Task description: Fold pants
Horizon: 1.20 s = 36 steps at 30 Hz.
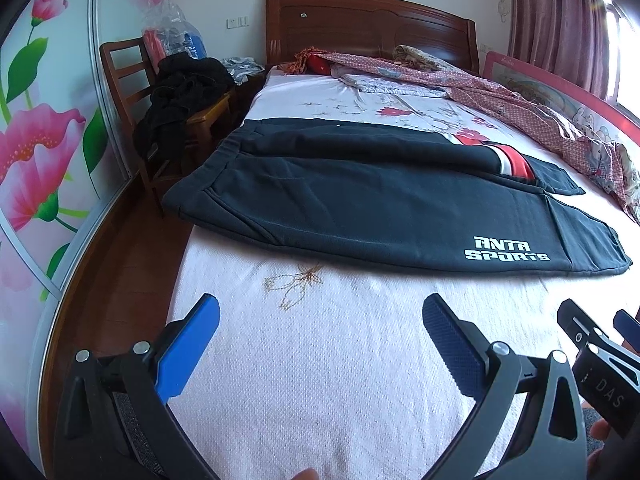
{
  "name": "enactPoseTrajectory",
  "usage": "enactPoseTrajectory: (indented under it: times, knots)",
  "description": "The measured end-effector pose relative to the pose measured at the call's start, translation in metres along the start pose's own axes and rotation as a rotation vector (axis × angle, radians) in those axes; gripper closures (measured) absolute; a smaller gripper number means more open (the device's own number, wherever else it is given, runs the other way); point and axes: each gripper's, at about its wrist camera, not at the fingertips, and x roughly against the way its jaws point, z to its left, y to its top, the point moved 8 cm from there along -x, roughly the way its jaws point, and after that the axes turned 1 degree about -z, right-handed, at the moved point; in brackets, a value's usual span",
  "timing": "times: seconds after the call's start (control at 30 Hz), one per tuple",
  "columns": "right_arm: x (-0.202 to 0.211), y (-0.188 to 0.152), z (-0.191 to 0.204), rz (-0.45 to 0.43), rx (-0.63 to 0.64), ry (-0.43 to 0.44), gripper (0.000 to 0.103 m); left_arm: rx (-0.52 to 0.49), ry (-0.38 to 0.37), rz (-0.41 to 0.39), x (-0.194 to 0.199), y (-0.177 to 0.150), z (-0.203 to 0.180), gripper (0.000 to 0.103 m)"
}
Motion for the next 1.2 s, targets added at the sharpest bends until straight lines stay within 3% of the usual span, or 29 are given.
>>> enactPoseTrajectory:
  times: [1.2]
  knots:
    - [-0.0023, -0.0030, 0.0016, 0.012, 0.000, 0.010, 0.003, -0.003, 0.000, 0.015, -0.0020, -0.0031, -0.0014, 0.002]
